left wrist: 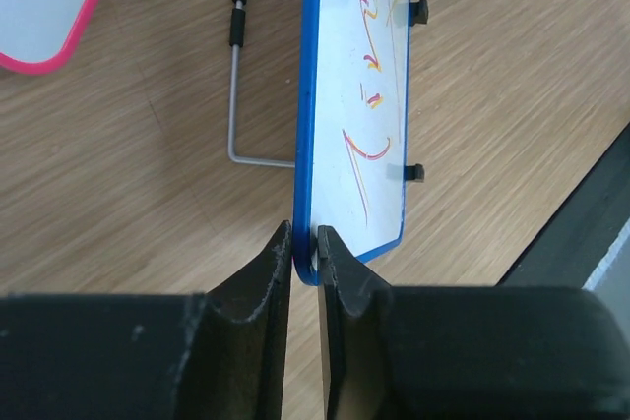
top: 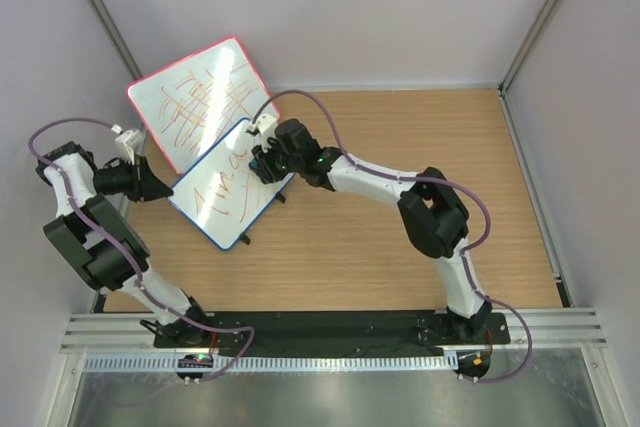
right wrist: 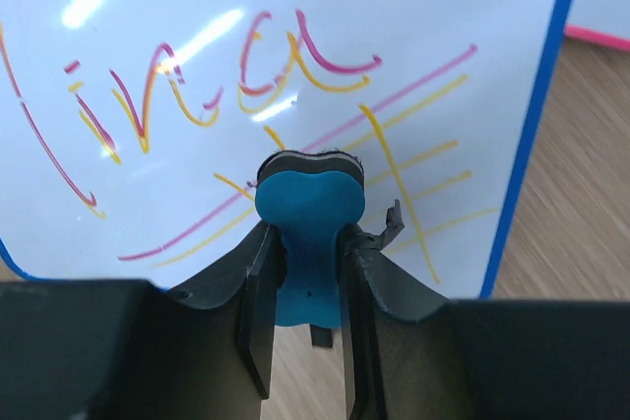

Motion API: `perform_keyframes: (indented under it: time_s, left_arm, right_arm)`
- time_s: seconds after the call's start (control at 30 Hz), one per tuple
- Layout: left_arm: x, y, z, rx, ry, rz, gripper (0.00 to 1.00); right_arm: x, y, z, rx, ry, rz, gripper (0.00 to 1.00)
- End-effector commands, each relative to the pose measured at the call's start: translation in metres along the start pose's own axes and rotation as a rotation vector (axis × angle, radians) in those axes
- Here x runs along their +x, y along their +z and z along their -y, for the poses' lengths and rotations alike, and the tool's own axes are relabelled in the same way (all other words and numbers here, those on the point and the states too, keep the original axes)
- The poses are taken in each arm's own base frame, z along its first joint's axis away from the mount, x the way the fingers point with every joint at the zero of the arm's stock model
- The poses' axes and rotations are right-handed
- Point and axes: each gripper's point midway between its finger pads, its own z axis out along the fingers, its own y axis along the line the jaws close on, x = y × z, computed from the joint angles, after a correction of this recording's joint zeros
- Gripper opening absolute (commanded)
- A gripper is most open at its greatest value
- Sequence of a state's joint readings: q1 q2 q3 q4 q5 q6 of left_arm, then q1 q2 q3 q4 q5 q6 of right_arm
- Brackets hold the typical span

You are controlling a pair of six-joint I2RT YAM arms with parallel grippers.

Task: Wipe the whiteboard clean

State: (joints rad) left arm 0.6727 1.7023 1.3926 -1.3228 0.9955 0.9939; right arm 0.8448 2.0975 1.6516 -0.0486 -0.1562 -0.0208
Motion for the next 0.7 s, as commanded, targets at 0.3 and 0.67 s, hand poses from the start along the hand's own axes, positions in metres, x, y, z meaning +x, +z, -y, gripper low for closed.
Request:
perform_keyframes:
  time_s: [0.3, 0.67]
  left_arm:
    - [0.000, -0.007, 0.020, 0.100, 0.000, -0.025, 0.00]
    - [-0.005, -0.003, 0.030, 0.121, 0.029, -0.013, 0.00]
  right_arm:
    - [-0.055, 0.053, -0.025, 0.092, -0.138, 0.158, 0.01]
    - [-0.030, 0.081, -0.156, -0.091, -0.262, 0.170, 0.01]
